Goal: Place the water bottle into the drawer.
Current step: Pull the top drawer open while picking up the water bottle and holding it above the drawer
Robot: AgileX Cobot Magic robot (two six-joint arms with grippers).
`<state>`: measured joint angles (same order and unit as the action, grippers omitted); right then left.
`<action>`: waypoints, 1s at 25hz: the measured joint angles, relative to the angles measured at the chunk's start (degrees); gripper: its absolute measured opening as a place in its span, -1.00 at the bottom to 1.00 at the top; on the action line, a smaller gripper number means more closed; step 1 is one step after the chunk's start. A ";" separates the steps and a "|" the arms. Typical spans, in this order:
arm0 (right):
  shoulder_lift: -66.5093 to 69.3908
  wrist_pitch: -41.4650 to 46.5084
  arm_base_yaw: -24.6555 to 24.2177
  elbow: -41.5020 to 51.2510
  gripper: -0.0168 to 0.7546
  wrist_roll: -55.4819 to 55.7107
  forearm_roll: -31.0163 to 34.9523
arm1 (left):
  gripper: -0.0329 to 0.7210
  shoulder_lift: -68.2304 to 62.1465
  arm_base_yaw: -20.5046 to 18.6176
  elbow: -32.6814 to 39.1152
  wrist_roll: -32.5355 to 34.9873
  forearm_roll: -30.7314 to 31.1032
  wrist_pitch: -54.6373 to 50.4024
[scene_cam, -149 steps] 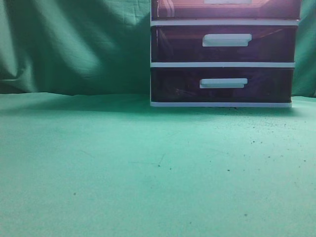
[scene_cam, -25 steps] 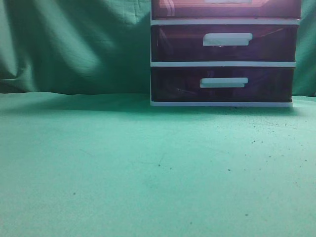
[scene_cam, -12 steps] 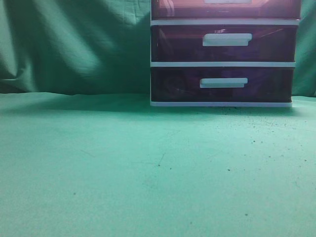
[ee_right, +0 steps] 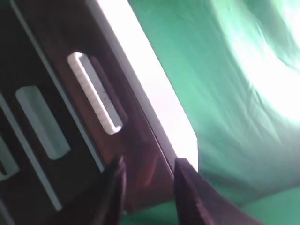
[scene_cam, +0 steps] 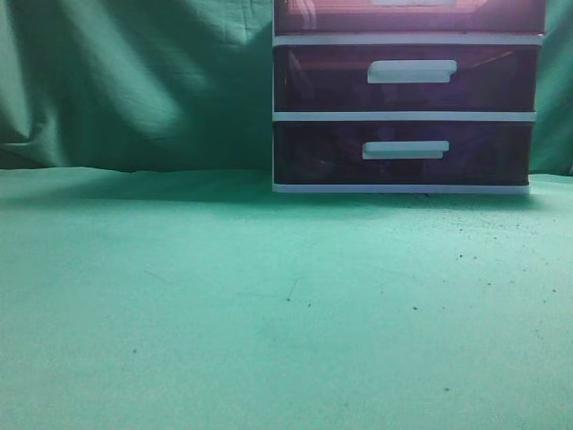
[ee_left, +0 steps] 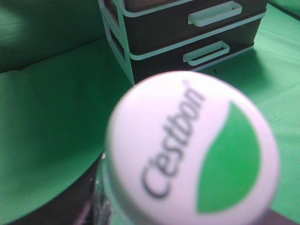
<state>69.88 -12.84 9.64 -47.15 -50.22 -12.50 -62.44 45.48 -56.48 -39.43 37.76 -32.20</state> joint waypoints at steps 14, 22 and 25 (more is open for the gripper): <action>27.57 -5.57 0.37 -19.50 0.11 -8.01 -8.54 | -0.13 0.00 0.00 -0.04 0.00 3.61 -2.79; 33.50 -6.67 0.47 -23.48 0.11 -8.01 -10.27 | -0.13 -0.11 0.00 -0.04 0.00 5.12 -5.22; 33.61 -7.99 0.49 -23.59 -0.40 -8.01 -10.27 | -0.13 -0.11 0.00 -0.04 0.00 5.20 -5.22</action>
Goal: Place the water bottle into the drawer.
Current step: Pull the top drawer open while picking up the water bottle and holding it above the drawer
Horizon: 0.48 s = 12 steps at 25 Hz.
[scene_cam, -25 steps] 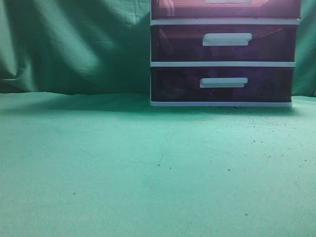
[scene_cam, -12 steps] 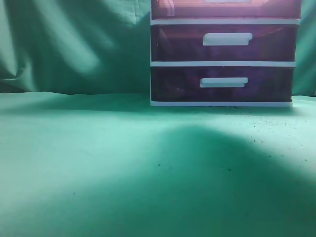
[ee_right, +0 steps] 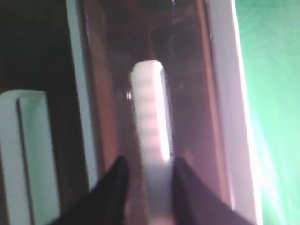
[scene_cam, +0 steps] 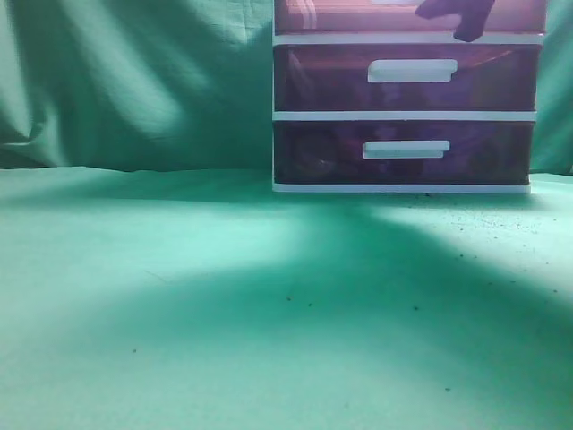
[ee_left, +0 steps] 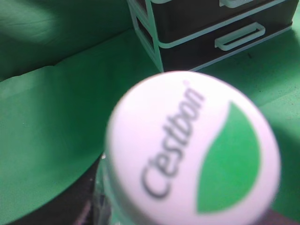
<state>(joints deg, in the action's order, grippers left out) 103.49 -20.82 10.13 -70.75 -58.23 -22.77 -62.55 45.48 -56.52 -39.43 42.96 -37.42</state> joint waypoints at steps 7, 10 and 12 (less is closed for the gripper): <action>-0.58 1.18 0.00 -0.14 -0.69 -2.17 -1.64 | -0.13 0.00 0.00 0.00 0.00 3.38 -0.07; -3.59 2.27 0.00 2.93 -0.69 -2.17 -2.31 | -0.13 0.00 0.00 0.00 0.00 3.92 -0.59; -7.22 2.80 0.09 6.51 -0.69 -1.86 -3.63 | -0.13 0.00 0.00 0.00 0.00 3.92 -1.00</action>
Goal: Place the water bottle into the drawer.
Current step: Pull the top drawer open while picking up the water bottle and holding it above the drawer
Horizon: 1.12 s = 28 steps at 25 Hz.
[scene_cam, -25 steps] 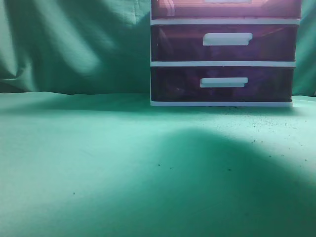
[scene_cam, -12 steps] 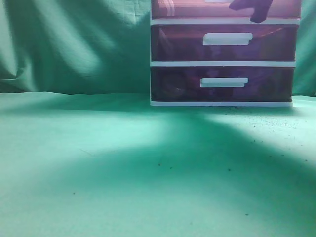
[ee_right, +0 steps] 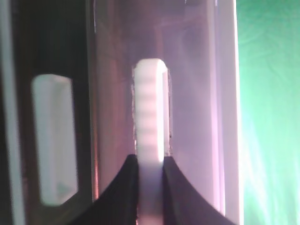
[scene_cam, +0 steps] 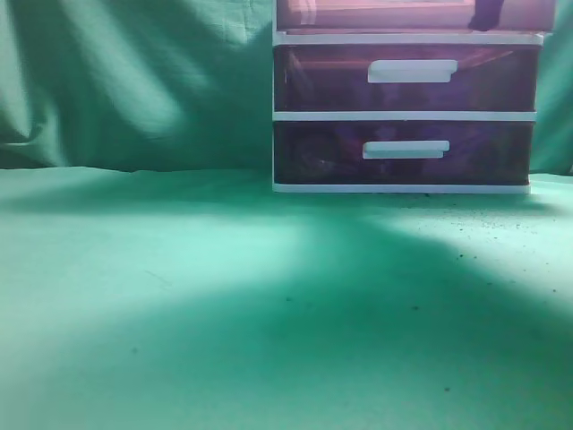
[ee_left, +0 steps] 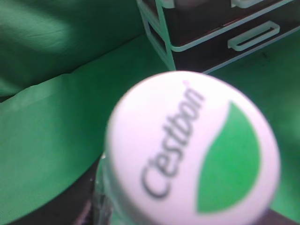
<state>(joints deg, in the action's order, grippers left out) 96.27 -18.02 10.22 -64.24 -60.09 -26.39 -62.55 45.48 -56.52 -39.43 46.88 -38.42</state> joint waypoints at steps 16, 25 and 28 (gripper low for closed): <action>-20.08 0.77 4.37 23.14 -0.69 1.73 -1.94 | -0.13 0.00 0.00 -0.26 -1.12 0.00 -0.27; -20.17 0.90 4.55 23.14 -0.69 1.86 -1.95 | -0.13 -6.09 0.00 -17.13 -1.12 1.43 17.97; -20.17 0.90 4.55 23.14 -0.69 1.86 -1.95 | -0.13 -13.24 0.00 -27.28 -1.12 1.55 19.85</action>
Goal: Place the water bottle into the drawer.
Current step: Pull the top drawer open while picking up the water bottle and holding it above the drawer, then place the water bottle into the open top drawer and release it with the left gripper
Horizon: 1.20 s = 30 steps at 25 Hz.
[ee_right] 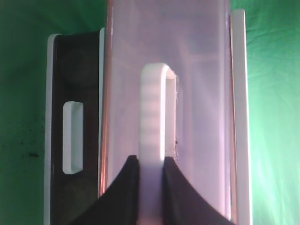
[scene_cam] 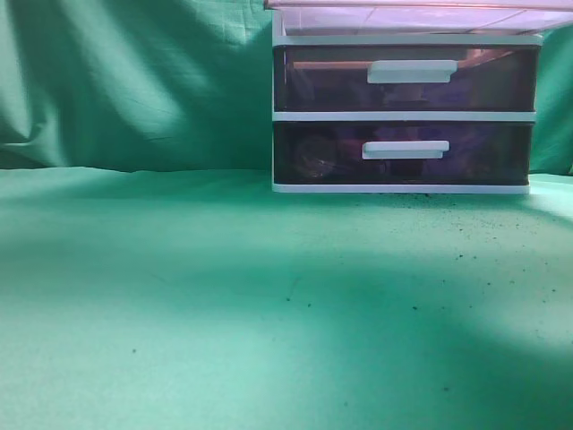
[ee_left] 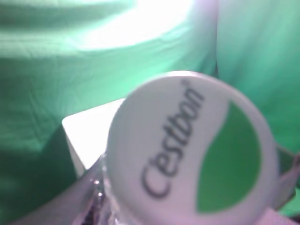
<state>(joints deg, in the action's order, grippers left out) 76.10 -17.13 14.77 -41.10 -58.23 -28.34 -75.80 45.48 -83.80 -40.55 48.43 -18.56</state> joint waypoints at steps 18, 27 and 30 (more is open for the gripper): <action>0.00 0.00 0.00 0.07 -0.69 0.00 0.00 | -0.13 -32.04 -4.15 -22.90 -0.07 -7.98 -7.27; 0.00 0.50 0.09 0.12 -0.69 1.18 -0.11 | 0.00 -33.55 -5.39 -23.59 9.21 -20.30 -8.23; 0.00 0.63 0.09 0.12 -0.69 2.52 -0.32 | 0.28 -33.55 -5.48 -23.59 11.52 -22.29 -7.86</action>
<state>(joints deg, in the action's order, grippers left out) 76.10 -16.49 14.86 -40.97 -55.71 -28.66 -109.35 40.00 -107.40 -29.03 26.14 -26.42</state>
